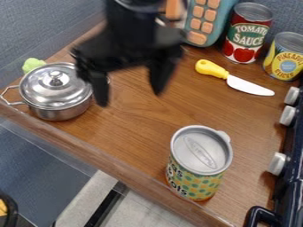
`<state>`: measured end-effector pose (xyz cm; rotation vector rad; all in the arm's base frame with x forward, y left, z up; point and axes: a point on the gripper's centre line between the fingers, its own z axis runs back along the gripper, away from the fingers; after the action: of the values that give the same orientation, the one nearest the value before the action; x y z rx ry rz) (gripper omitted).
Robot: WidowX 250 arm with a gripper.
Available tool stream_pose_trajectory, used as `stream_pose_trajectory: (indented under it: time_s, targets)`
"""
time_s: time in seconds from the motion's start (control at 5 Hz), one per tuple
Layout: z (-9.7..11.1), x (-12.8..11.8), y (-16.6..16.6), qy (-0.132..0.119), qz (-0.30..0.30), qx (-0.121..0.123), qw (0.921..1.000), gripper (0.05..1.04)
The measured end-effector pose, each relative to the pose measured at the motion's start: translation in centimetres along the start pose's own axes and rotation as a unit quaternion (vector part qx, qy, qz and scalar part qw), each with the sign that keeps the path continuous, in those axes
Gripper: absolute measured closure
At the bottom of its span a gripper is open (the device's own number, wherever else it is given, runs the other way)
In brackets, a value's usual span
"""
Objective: Moved the thing above the silver pot
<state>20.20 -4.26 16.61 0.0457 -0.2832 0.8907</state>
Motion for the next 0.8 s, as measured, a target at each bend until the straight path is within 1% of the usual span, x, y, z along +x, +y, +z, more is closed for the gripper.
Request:
stream_pose_trajectory:
  time_s: [0.2,0.4,0.6,0.8]
  targets:
    - [-0.5,-3.2,-1.5,0.032,-0.099,-0.005,0.9945,0.083]
    - [-2.0,-5.8,-1.5,0.072,-0.169,0.002,0.9831,0.084]
    - [-3.1,-8.0,-2.5,0.101,-0.239,-0.006,0.9657,0.083]
    - [-3.8,-9.6,-2.8,0.12,-0.274,-0.004,0.9541,0.083]
